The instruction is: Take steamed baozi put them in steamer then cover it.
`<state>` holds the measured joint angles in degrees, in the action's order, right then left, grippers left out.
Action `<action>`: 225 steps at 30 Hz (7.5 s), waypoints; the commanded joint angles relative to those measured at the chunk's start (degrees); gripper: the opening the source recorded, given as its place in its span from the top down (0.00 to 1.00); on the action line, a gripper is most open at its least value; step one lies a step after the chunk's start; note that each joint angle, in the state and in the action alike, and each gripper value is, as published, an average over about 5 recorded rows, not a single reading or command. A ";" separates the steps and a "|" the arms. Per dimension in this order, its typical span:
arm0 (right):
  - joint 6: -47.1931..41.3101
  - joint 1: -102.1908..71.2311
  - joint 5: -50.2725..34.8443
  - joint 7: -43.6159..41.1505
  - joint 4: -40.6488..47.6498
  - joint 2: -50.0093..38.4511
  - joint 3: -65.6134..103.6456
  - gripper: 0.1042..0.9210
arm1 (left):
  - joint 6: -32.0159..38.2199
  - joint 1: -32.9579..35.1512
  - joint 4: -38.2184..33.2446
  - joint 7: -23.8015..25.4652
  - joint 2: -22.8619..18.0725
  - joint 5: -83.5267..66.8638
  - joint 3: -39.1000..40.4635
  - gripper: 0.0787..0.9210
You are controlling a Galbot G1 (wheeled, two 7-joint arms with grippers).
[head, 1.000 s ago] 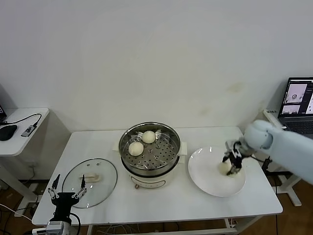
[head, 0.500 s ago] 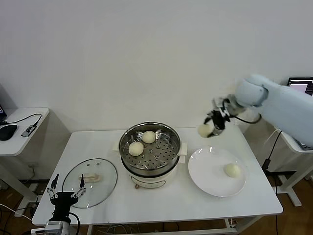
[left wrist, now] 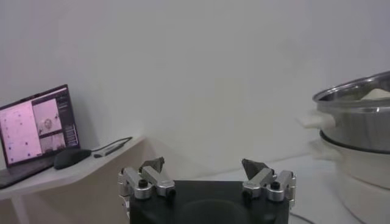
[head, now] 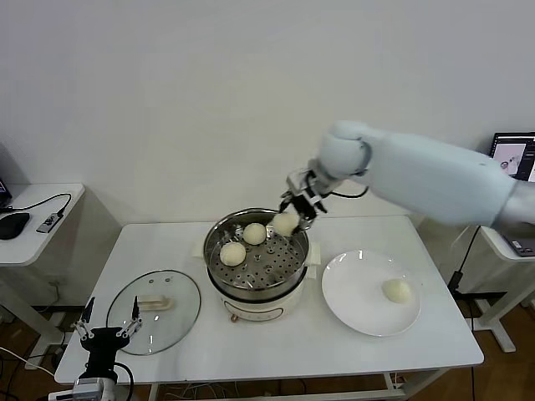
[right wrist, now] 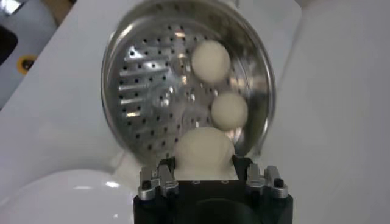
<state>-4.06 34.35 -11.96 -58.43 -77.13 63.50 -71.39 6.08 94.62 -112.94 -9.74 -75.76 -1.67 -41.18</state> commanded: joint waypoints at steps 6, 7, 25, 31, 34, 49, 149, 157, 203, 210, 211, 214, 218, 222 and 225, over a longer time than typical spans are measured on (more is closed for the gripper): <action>21.41 -2.22 9.97 2.78 1.98 8.29 -5.51 0.38 | 0.13 0.18 -0.29 -0.18 -0.34 -0.08 -0.25 0.12; 22.36 -2.39 10.68 2.87 1.92 8.34 -5.60 0.38 | 0.14 0.20 -0.30 -0.21 -0.37 -0.11 -0.27 0.12; 29.29 -3.52 16.31 2.15 0.81 7.19 -6.86 0.37 | 0.37 0.35 -0.24 -0.36 -0.88 -0.07 -0.33 0.12; 29.55 -4.32 16.44 2.12 0.96 7.07 -6.85 0.37 | 0.34 0.15 -0.12 -0.34 -1.02 -0.02 -0.21 0.12; 29.60 -4.55 16.30 2.29 0.99 7.05 -6.88 0.37 | 0.33 0.06 0.03 -0.34 -0.99 -0.02 -0.20 0.12; 20.86 1.26 11.68 -0.48 0.51 1.63 -3.00 0.12 | 0.21 -0.23 -0.13 -0.37 -0.09 -0.31 -0.64 0.12; -13.13 -21.89 14.33 -2.73 2.33 -29.51 19.07 0.38 | -1.52 -0.05 0.04 0.72 1.84 -1.11 1.26 0.12; -17.87 -3.87 0.81 -1.07 -3.70 -27.93 6.03 0.37 | -2.63 -0.08 0.10 1.37 3.39 -5.65 2.82 0.12; -37.62 -8.61 -18.19 14.78 6.45 4.73 -1.45 0.36 | -2.53 -0.01 -0.32 1.62 4.71 -12.04 3.00 0.12; -37.60 -9.67 -16.73 14.25 6.56 4.51 -1.25 0.36 | -2.50 -0.01 -0.28 1.56 4.70 -11.85 2.80 0.12; -37.60 -9.77 -16.56 14.25 6.57 4.45 -1.21 0.36 | -2.49 -0.01 -0.28 1.56 4.69 -11.84 2.80 0.12; -37.59 -10.01 -16.01 14.22 6.67 4.27 -1.10 0.36 | -2.47 -0.07 -0.25 1.56 4.65 -11.83 2.78 0.12; -37.58 -10.37 -15.66 14.24 6.71 4.07 -0.54 0.36 | -2.39 -0.17 -0.15 1.55 4.58 -11.55 2.78 0.12; -37.57 -10.33 -15.52 14.36 6.44 3.66 0.24 0.36 | -2.38 -0.14 -0.26 1.49 4.56 -11.31 2.77 0.12; -37.57 -9.80 -15.54 14.41 5.45 2.73 0.88 0.34 | -2.45 -0.15 -0.32 1.45 4.58 -10.89 2.72 0.12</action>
<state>-41.47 24.67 -28.14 -44.04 -71.10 66.76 -71.37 3.72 94.48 -113.20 -8.24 -71.20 -13.09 -38.41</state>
